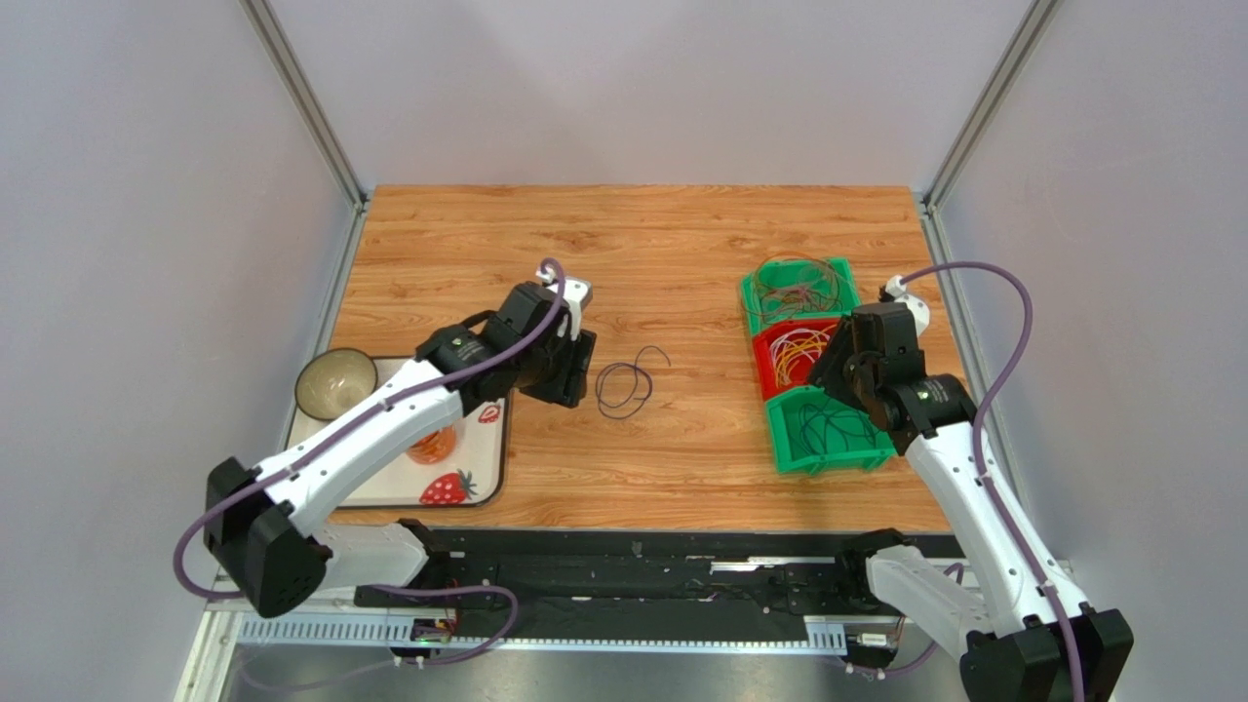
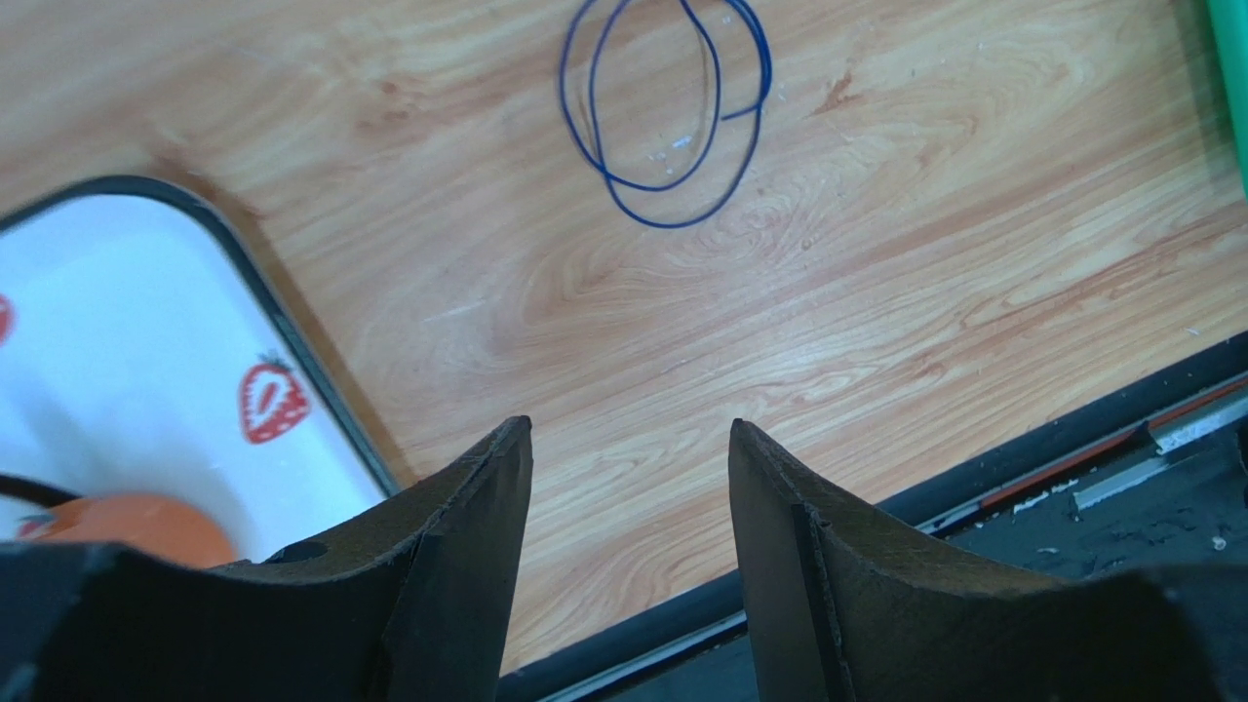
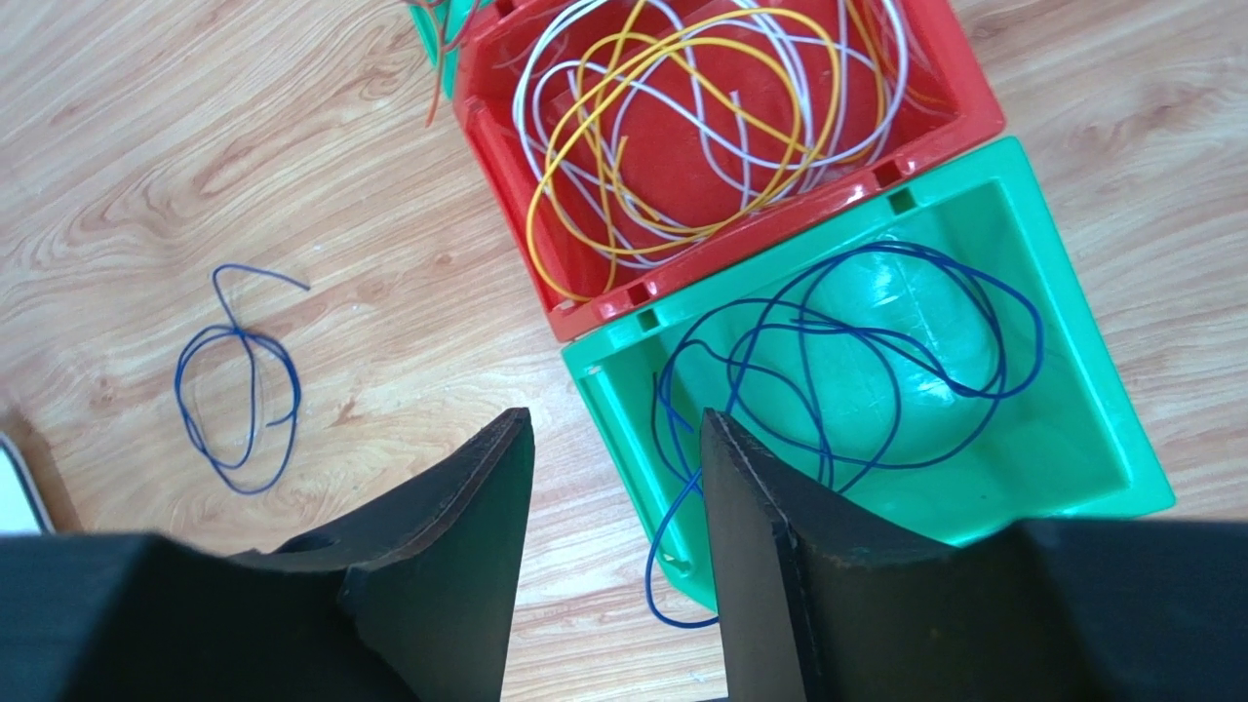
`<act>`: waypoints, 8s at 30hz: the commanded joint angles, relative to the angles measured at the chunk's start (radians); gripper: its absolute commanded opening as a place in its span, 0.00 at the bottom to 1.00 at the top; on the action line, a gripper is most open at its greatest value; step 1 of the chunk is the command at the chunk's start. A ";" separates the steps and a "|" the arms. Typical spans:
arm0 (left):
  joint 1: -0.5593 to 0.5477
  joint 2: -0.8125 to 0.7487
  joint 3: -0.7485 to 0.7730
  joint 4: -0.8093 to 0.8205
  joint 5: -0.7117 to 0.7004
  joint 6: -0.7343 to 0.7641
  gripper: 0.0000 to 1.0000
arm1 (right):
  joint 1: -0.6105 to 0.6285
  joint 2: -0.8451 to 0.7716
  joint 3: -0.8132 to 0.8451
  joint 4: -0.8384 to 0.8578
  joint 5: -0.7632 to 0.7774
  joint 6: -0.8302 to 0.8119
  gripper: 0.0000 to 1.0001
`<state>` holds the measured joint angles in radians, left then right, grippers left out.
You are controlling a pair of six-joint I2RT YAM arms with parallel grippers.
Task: Untangle the cables
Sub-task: Pick up the cable at the center of the board, then place the cable in the bin.
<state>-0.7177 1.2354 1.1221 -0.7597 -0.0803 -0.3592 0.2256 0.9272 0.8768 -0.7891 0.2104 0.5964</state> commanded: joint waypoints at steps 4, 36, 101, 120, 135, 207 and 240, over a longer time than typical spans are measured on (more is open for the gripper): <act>-0.002 0.202 0.016 0.198 0.071 -0.067 0.58 | -0.005 -0.034 -0.015 0.057 -0.077 -0.043 0.51; 0.014 0.680 0.222 0.246 -0.065 0.011 0.42 | -0.005 -0.027 -0.050 0.106 -0.236 -0.040 0.50; 0.031 -0.113 0.283 0.106 0.324 -0.092 0.00 | 0.478 0.242 -0.038 1.002 -0.858 0.079 0.70; 0.060 -0.122 0.289 0.094 0.340 -0.136 0.00 | 0.566 0.195 -0.010 0.960 -0.772 -0.015 0.00; 0.340 -0.203 0.294 -0.070 0.147 -0.089 0.00 | 0.480 -0.145 0.044 0.163 -0.177 -0.064 0.00; 0.469 -0.200 -0.042 -0.006 0.240 -0.004 0.85 | 0.069 -0.245 0.318 -0.228 0.190 -0.184 0.00; 0.469 -0.179 -0.039 0.002 0.294 0.003 0.85 | 0.057 -0.154 -0.200 0.023 0.491 0.404 0.00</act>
<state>-0.2508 1.0531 1.0805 -0.7868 0.1967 -0.3767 0.2867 0.8154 0.7082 -0.8322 0.5640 0.8597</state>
